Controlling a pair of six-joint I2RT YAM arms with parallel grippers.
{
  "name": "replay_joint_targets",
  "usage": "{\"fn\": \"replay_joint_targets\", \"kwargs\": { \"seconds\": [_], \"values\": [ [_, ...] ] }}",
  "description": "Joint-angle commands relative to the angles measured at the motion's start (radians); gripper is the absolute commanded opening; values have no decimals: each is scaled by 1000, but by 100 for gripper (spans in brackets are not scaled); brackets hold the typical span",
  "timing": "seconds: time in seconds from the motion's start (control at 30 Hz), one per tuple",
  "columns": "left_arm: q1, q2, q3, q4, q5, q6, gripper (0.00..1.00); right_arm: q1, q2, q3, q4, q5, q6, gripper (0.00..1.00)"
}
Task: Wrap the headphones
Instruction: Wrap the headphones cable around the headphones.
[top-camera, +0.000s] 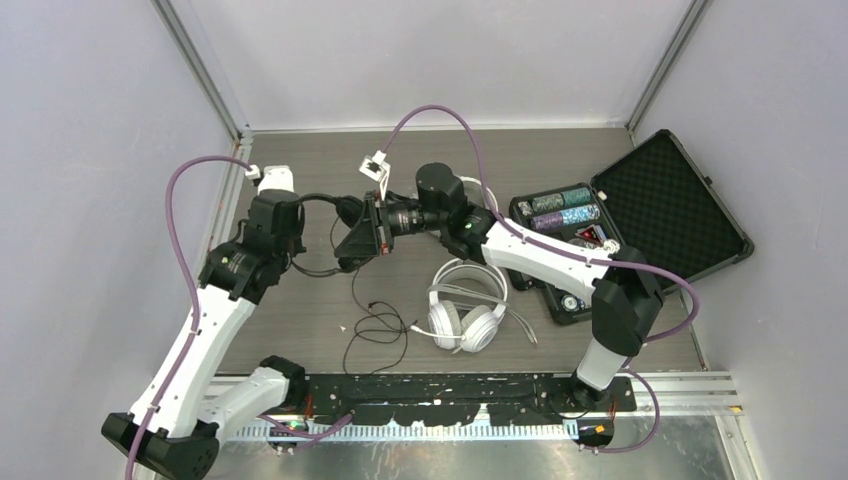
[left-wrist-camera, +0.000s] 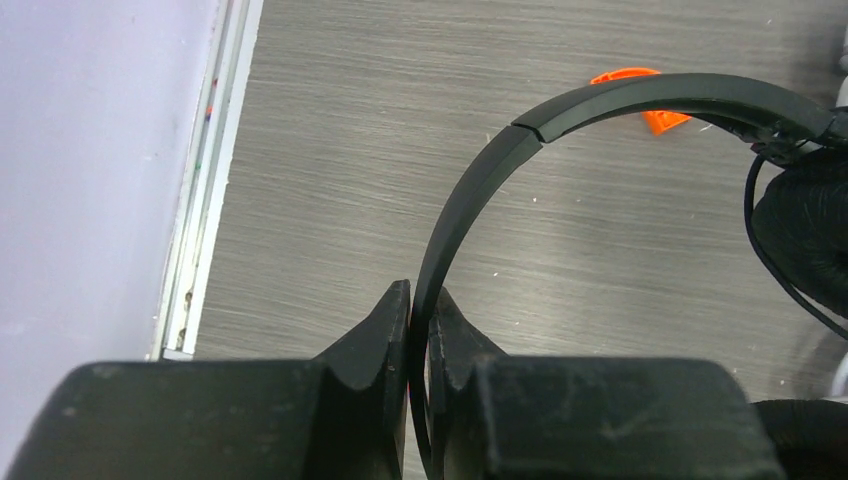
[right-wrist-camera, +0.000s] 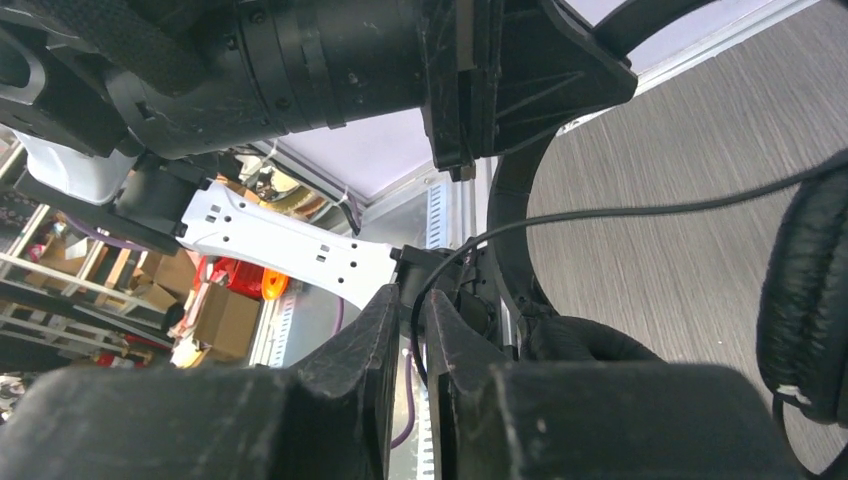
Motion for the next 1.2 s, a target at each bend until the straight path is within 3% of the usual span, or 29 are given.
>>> {"fn": "replay_joint_targets", "kwargs": {
  "seconds": [0.0,0.53,0.73,0.9,1.17],
  "values": [
    [0,-44,-4,120,-24,-90,0,17,-4,-10,89,29,19,21],
    [0,-109,-24,224,59,-195,0,43,-132,-109,38,183,-148,30],
    [0,-132,-26,284,70,-186,0,65,-187,-155,81,131,-199,42],
    [0,-122,29,274,47,-177,0,72,-271,-187,40,219,-303,48],
    [0,-104,118,277,54,-166,0,76,-333,-301,154,286,-304,50]
  ]
}}
